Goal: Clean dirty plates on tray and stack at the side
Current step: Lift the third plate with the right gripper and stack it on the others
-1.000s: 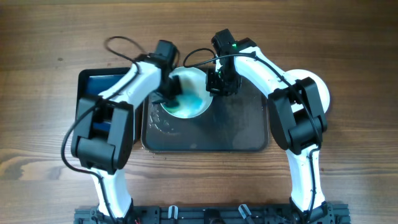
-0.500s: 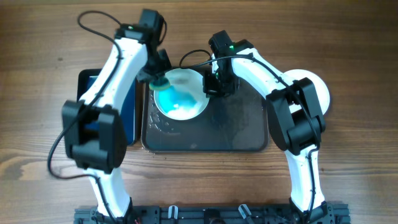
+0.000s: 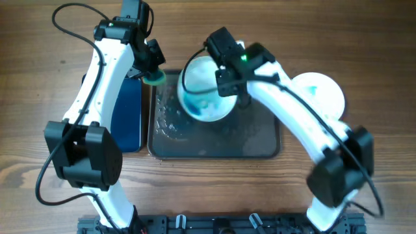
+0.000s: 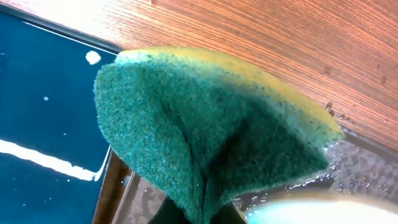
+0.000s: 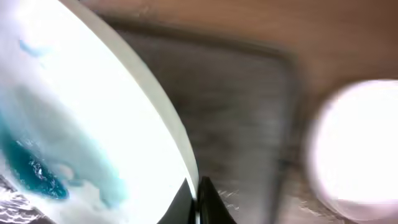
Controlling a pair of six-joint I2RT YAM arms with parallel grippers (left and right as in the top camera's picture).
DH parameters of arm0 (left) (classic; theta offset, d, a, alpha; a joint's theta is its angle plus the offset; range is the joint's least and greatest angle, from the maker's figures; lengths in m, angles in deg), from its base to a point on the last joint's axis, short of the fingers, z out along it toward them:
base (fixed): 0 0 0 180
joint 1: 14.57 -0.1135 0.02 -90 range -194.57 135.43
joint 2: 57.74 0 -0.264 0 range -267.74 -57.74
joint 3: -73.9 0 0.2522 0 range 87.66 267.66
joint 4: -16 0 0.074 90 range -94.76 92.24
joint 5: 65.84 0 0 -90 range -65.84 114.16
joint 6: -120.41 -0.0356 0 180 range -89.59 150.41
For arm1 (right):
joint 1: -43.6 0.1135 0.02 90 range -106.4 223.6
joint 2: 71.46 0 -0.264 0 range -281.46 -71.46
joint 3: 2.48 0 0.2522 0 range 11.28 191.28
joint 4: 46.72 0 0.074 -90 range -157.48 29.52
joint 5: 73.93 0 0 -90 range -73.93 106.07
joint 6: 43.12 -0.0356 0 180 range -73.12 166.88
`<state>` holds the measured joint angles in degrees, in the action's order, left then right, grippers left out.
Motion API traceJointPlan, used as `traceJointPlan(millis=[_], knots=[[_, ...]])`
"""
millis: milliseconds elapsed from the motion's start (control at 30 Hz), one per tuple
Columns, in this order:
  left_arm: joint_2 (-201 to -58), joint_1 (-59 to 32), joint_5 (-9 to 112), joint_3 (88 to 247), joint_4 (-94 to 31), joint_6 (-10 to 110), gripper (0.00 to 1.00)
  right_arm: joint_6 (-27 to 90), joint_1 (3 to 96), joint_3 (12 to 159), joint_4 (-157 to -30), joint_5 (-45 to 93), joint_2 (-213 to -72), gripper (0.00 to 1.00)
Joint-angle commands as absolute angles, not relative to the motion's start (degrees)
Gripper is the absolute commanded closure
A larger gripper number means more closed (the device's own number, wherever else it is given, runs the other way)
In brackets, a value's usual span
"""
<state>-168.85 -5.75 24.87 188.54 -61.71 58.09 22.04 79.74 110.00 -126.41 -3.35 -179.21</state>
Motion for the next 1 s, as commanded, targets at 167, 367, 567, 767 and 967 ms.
traceJointPlan(millis=[167, 367, 567, 767, 967], knots=[[-168.44, -6.10, 21.33, 189.14, -61.68, 57.17, 0.96, 13.23, 93.16, 110.26, -137.05, -52.55, -171.95, 0.96], [-168.46, -6.12, 21.31, 189.14, -61.64, 57.17, 0.96, 16.38, 99.47, 110.28, -137.53, -71.10, -171.95, 0.96], [-168.44, -6.12, 21.28, 189.14, -61.66, 57.17, 0.96, 16.64, 100.33, 110.28, -137.51, -70.95, -171.82, 0.96], [-168.46, -6.10, 21.31, 189.14, -61.66, 57.26, 0.96, 11.15, 91.19, 110.06, -135.17, -35.72, -171.64, 0.95], [-168.44, -6.12, 20.69, 189.14, -61.71, 57.59, 0.96, 26.30, 69.11, 108.38, -128.07, 16.52, -171.64, 0.96]])
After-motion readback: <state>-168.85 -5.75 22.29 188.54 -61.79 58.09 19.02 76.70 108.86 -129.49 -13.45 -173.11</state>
